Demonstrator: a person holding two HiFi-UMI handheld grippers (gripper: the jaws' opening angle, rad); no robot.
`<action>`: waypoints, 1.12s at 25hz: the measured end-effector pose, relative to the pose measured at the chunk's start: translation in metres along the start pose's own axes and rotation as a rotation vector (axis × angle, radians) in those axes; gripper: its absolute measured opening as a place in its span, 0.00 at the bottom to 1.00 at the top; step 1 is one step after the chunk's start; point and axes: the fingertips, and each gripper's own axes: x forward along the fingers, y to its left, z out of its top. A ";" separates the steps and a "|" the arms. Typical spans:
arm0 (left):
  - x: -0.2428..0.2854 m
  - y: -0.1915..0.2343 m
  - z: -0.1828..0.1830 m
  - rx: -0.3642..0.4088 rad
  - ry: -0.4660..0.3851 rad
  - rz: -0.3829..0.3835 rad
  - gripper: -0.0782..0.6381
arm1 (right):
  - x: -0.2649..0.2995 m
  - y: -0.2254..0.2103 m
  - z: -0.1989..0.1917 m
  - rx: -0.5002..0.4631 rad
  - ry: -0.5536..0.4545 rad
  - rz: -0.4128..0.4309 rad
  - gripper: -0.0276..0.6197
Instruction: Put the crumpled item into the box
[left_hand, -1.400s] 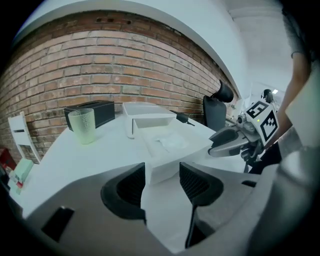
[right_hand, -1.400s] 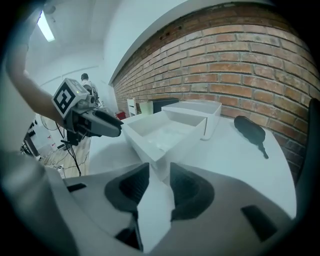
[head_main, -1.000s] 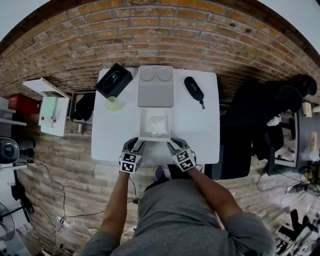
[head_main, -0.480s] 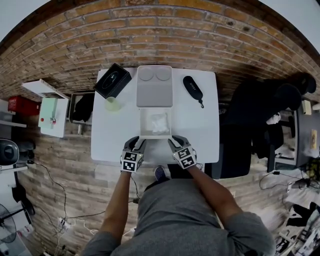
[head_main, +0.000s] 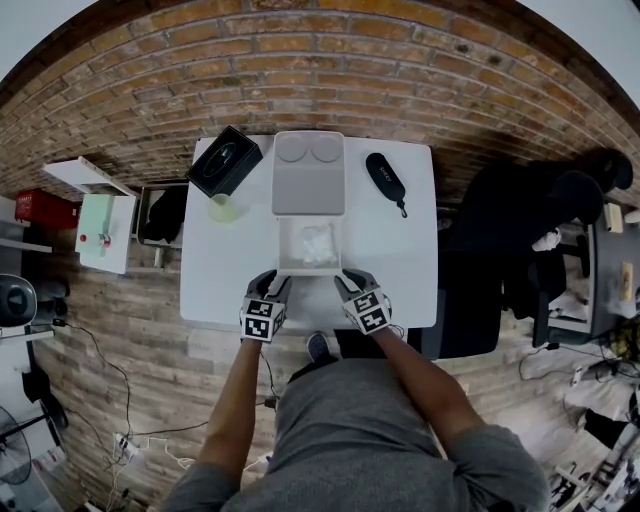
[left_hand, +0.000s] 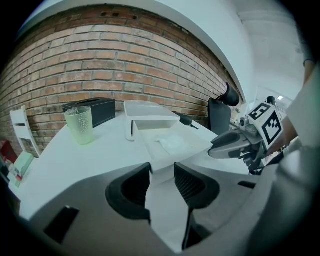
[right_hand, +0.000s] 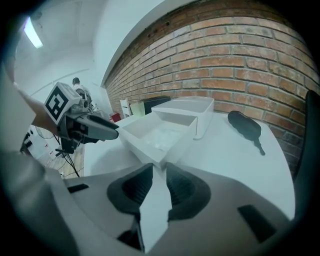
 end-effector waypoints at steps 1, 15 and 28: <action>0.000 0.000 0.000 -0.001 0.000 0.000 0.32 | 0.001 0.000 0.000 -0.004 0.001 0.005 0.18; 0.004 0.003 0.004 -0.008 0.000 0.011 0.32 | 0.005 -0.003 0.000 -0.016 0.007 0.025 0.19; 0.007 0.006 0.009 -0.010 0.001 0.029 0.32 | 0.006 -0.007 0.006 -0.003 0.014 0.033 0.19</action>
